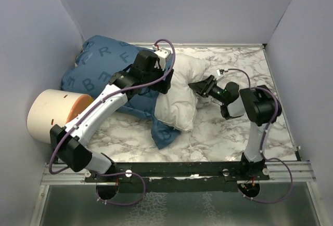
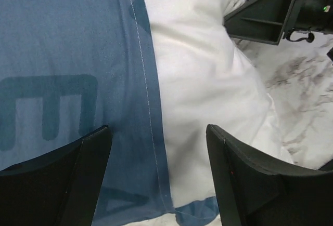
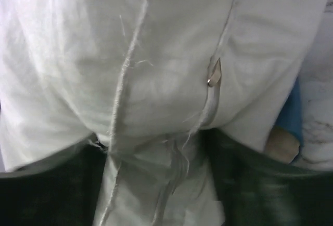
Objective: Put the pillow into the pillowcase
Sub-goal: Stuff the pillow into the pillowcase.
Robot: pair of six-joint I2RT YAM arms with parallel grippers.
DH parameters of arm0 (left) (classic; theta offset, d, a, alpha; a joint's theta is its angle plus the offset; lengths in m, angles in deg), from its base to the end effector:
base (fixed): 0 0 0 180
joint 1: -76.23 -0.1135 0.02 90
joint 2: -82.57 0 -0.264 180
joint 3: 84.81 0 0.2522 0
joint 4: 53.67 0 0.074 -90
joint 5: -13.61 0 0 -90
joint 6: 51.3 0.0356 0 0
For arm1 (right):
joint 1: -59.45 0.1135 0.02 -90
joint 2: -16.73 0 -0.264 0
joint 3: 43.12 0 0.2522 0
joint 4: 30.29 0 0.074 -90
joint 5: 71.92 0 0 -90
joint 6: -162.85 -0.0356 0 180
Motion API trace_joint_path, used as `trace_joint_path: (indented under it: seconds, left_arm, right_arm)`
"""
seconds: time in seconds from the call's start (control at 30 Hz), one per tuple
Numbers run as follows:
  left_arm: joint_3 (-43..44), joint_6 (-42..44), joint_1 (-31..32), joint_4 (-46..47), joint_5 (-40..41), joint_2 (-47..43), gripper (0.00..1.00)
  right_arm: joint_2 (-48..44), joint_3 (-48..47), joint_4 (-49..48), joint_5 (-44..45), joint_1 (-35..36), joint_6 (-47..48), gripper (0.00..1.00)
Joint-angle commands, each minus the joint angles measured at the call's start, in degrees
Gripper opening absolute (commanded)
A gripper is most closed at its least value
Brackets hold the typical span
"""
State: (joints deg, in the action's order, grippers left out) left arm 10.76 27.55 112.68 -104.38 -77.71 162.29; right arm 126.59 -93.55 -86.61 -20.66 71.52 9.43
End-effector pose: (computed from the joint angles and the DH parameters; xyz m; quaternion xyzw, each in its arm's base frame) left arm 0.2452 -0.1821 0.3795 0.1993 0.8637 -0.1961 0.4193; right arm 0.3274 0.0928 0.1391 0.0912 0.7161 0.5875 0.3656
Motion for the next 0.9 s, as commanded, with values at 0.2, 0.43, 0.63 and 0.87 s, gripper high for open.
trace_joint_path:
  seconds: [0.2, 0.43, 0.63, 0.87]
  left_arm:
    - [13.3, 2.8, -1.7, 2.8, -8.0, 16.2, 0.08]
    - [38.8, 0.5, 8.5, 5.0, -16.5, 26.1, 0.00]
    - [49.5, -2.8, 13.2, 11.3, -19.8, 26.6, 0.00]
    - [26.4, -4.7, 10.7, 23.3, -8.6, 7.6, 0.24]
  right_arm:
    - [-5.0, -5.1, -11.2, -2.4, 0.8, -3.4, 0.01]
    - [-36.2, -21.3, 34.0, 9.2, 0.3, 26.4, 0.01]
    - [-39.7, -41.2, 46.4, 7.1, 0.1, 33.8, 0.01]
    - [-34.7, -45.6, 46.6, 0.9, 4.7, 34.4, 0.01]
